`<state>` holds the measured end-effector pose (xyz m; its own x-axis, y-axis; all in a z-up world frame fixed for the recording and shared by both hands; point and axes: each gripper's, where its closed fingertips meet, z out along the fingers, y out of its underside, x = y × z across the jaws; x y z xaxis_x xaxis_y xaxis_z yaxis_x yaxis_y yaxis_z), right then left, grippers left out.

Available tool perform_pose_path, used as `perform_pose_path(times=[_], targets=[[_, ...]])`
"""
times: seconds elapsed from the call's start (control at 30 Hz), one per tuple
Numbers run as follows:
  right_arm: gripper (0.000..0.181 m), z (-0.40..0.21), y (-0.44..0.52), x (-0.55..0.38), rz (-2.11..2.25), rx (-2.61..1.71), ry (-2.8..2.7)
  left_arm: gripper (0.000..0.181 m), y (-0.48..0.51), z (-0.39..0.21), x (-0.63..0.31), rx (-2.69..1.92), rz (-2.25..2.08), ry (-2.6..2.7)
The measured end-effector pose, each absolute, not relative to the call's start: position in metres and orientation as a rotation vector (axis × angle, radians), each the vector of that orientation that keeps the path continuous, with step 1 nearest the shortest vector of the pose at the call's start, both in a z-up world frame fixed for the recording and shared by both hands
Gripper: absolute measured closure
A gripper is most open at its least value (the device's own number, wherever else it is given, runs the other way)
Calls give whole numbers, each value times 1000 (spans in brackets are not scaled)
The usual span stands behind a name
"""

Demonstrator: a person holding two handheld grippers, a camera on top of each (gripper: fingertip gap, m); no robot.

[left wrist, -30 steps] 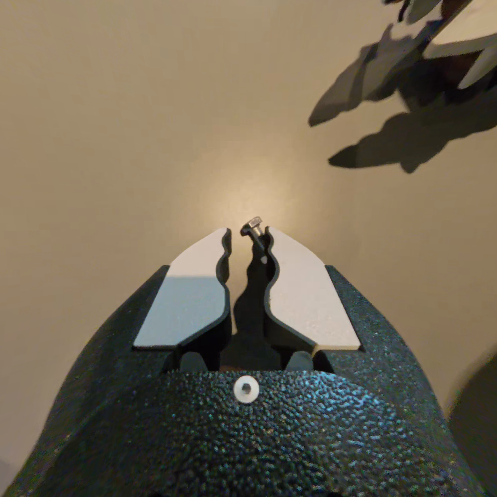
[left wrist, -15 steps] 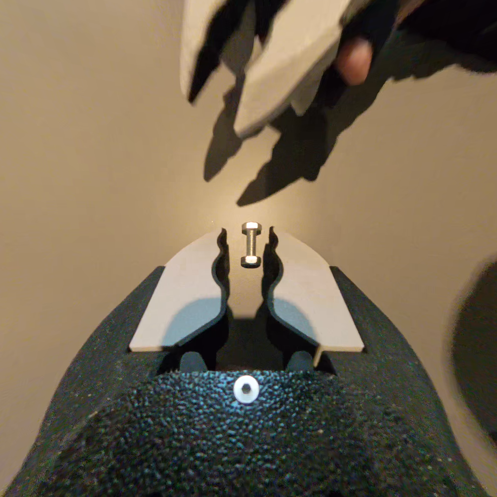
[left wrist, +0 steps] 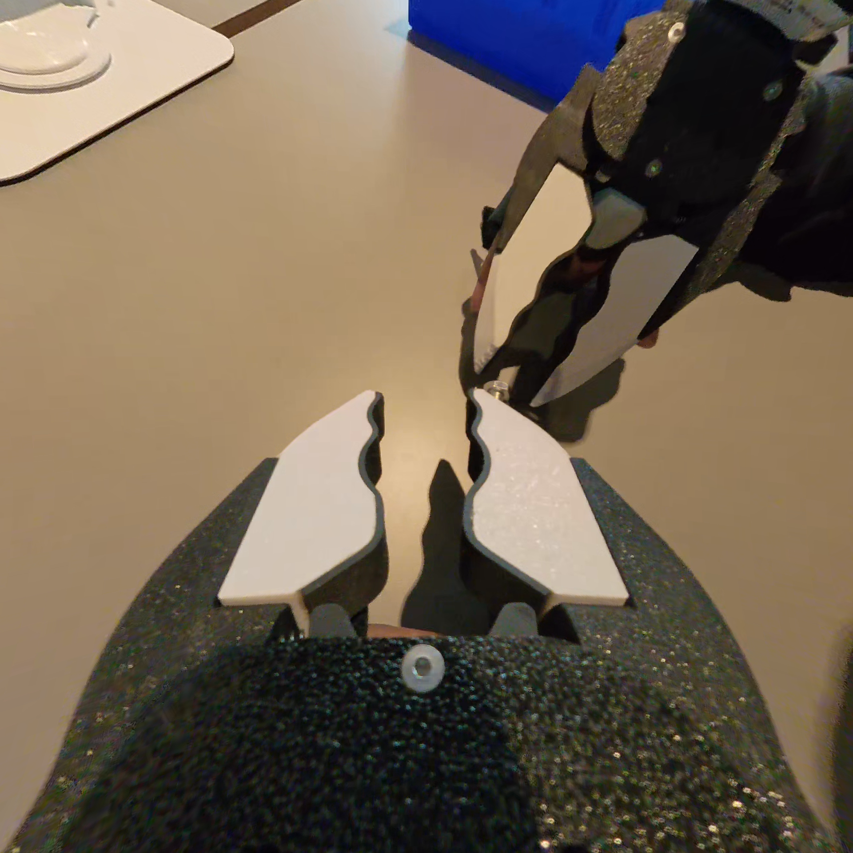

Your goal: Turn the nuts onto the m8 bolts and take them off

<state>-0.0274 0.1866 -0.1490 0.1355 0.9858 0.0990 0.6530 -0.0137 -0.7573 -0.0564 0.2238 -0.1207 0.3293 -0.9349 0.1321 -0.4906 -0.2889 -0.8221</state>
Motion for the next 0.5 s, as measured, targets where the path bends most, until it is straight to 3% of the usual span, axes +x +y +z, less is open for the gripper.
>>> perform_pose_path(times=[0.5], targets=[[167, -152, 200, -28, 601, -1831, -1502, 149, 242, -116, -52, -1936, -931, 1022]])
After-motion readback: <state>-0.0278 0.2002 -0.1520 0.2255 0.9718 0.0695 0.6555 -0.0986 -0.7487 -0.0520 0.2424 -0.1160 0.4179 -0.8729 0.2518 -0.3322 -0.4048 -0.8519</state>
